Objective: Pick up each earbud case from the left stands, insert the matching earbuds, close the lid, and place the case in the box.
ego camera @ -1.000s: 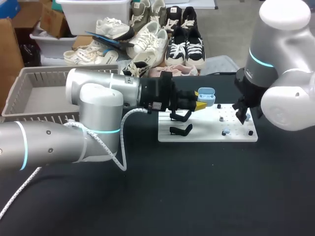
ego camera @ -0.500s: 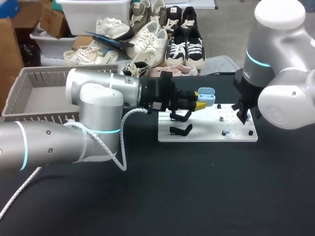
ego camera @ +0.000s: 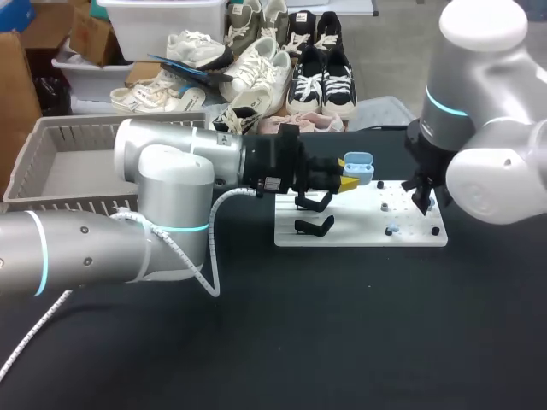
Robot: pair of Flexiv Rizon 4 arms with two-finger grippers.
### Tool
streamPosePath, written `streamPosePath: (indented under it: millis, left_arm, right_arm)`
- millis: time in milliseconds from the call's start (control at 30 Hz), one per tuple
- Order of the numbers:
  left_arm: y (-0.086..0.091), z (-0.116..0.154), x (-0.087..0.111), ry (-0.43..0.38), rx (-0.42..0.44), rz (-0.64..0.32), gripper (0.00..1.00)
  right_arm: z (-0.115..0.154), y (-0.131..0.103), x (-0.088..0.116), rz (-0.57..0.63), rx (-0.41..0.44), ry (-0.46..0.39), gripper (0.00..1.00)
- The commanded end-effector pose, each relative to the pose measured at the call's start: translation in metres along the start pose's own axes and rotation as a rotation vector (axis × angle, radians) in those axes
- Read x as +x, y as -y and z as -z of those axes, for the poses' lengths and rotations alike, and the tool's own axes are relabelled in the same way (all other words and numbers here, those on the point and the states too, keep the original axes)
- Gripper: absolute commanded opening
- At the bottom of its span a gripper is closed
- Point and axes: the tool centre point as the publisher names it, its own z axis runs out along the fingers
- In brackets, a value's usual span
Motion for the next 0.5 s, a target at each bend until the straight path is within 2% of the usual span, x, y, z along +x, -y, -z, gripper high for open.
streamPosePath:
  millis: [33,500]
  left_arm:
    - [0.0009,-0.0001,0.0002,0.001,-0.004,0.0,0.0]
    - [0.0009,-0.0001,0.0002,0.001,-0.004,0.0,0.0]
  right_arm:
    - [-0.0012,-0.0009,-0.0028,-0.007,0.007,-0.002,0.41]
    - [-0.0012,0.0006,-0.0047,-0.027,0.012,-0.001,0.37]
